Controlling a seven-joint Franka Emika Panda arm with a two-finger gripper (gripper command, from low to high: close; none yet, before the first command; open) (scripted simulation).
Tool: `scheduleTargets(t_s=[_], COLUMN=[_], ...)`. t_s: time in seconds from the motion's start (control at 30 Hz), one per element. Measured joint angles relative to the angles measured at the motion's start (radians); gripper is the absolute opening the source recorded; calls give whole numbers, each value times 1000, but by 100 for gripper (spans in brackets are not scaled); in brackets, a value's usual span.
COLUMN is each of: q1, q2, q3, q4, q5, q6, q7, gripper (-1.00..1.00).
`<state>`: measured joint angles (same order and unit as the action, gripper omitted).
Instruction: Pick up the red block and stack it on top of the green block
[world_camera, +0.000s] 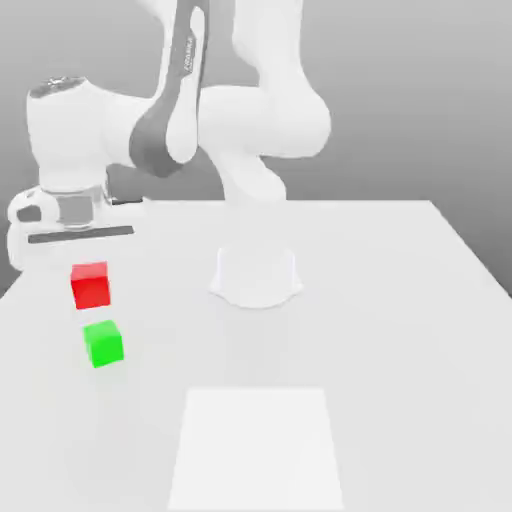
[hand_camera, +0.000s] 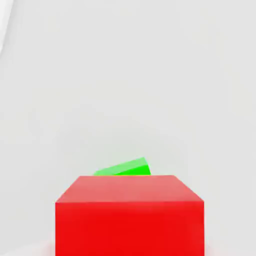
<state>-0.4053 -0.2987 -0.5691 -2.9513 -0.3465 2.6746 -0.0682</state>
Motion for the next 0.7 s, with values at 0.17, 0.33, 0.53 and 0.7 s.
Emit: scheduleTargets(t_s=[0.17, 0.33, 0.53, 0.7], q1=[31, 72, 123, 164], q2=[59, 126, 215, 294], q3=[-25, -51, -72, -65], q4=[0, 0, -1, -2], q5=[39, 95, 203, 353], q6=[64, 131, 211, 274], q7=[-25, -62, -135, -240], gripper=[-100, -100, -100, -100])
